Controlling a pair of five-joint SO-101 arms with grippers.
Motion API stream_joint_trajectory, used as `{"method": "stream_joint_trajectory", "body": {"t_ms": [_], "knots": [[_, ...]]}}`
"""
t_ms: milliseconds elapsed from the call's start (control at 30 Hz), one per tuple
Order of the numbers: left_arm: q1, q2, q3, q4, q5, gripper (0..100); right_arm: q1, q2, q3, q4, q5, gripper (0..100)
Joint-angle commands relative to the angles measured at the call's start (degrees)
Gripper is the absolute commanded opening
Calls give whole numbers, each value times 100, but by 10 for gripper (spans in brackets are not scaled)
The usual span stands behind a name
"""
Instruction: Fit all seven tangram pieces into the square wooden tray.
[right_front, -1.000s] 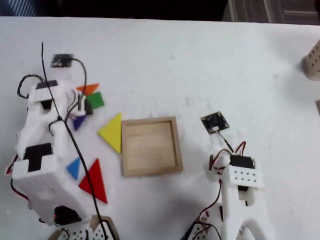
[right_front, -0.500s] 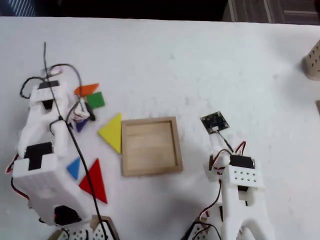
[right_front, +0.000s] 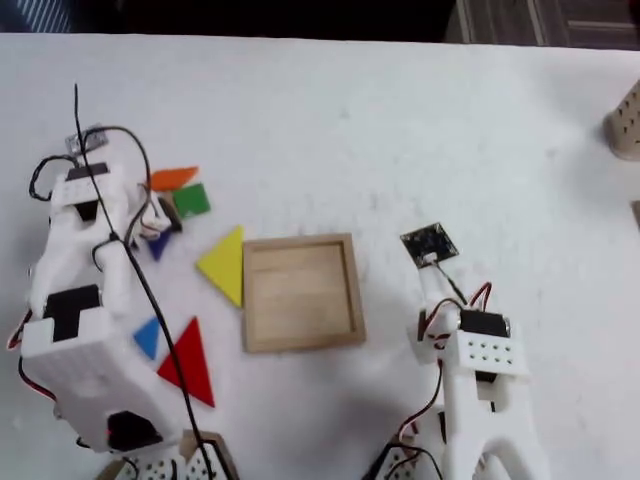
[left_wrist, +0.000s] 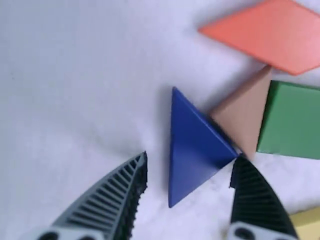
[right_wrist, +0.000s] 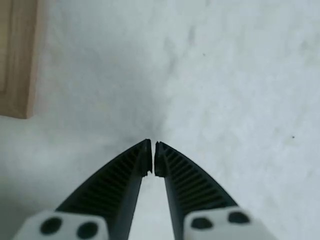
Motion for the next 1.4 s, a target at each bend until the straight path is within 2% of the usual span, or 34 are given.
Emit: {"method": "stream_joint_trajectory", "body": {"t_ms": [0,100,400,600,1100,1367], "knots": [[40,-31,-132,-369,211,247,-57,-163,-18,-84,105,18],[31,-31,-105,-431,255,208,-57,-163,-18,-84,114,18],[22,-31,-132,-448,264,208,-57,-154,-18,-84,123,18],[22,-31,-132,-422,316,274,-57,-154,-18,-84,123,18],[-321,-31,-132,-334,1055,275,-66,-154,-18,-84,123,18],[-259,338,-484,378,1046,274,-127,-154,-18,-84,123,18]]}}
